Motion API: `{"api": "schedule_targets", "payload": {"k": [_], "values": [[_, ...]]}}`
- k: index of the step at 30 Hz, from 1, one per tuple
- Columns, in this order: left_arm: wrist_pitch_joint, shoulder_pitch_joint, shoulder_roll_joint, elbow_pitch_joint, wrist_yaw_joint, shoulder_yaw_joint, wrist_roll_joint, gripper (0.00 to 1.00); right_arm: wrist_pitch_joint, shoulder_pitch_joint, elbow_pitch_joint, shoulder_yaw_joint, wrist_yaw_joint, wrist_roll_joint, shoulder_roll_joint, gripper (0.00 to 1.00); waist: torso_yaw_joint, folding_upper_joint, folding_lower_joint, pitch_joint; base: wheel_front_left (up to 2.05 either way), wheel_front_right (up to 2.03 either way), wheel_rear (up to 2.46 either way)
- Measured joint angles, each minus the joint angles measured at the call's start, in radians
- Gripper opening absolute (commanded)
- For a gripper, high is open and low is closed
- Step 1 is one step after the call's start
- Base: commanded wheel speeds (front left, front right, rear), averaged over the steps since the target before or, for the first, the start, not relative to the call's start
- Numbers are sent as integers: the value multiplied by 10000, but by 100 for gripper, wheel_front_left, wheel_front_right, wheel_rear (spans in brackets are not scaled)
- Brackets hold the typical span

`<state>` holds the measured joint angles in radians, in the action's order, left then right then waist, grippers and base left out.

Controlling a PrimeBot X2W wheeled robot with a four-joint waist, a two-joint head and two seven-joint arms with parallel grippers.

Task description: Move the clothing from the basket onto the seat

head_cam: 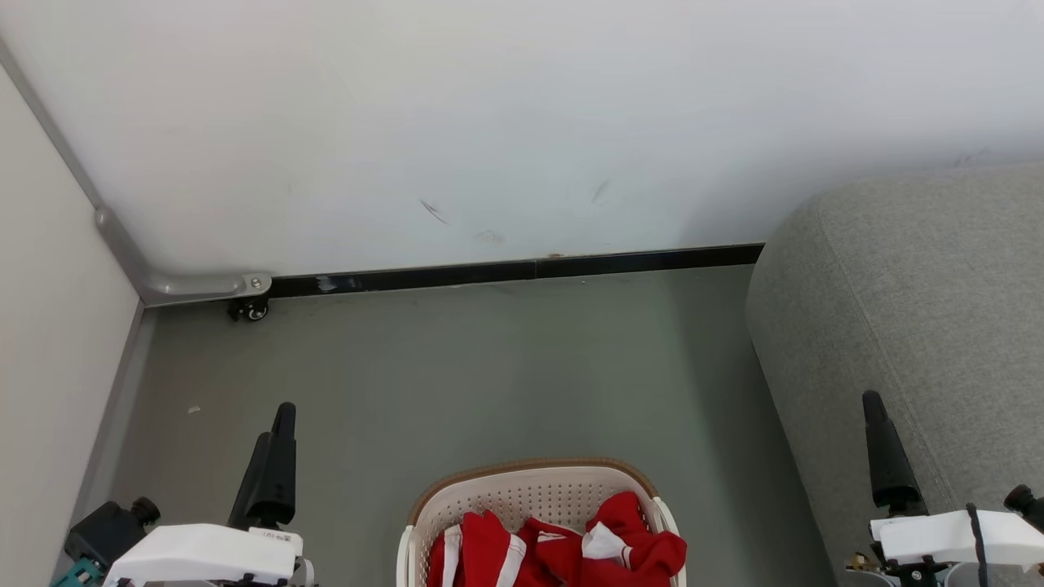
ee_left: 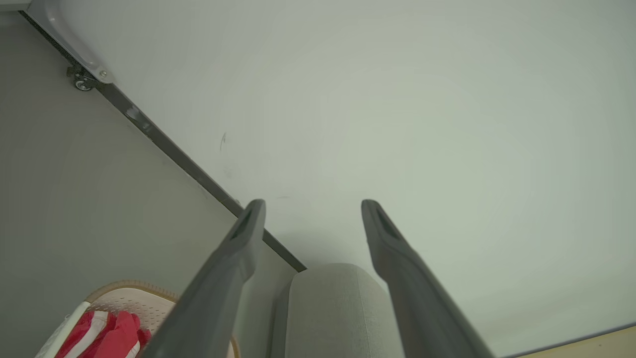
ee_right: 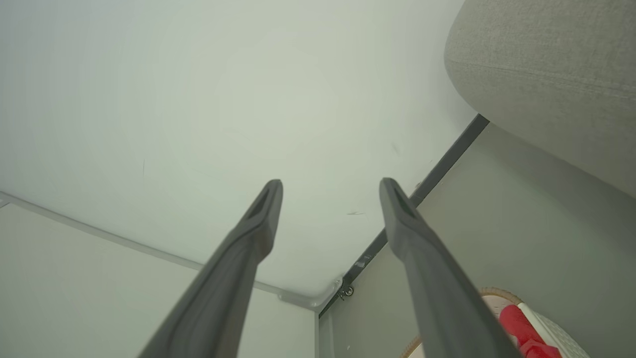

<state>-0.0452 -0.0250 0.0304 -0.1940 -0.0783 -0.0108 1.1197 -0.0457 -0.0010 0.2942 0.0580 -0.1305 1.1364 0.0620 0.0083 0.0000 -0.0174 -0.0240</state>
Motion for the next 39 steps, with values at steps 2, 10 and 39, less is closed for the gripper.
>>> {"api": "schedule_targets", "payload": {"k": [2, 10, 39], "values": [[-81, 11, 23, 77, 10, -92, -408, 100, -84, 0, -8, -15, 0, -393, -8, 100, 10, 0, 0, -22, 0, 0, 0], [-360, 105, 249, 395, 295, -479, -2276, 100, -359, 5, -54, -69, 0, -2082, -48, 100, 47, 0, 41, -65, 0, 0, 0], [-1419, 482, 579, 700, 1563, -1751, -7965, 100, -805, 254, -359, -186, 0, -7595, -196, 100, 191, 0, 166, 59, 0, 0, 0]]}}
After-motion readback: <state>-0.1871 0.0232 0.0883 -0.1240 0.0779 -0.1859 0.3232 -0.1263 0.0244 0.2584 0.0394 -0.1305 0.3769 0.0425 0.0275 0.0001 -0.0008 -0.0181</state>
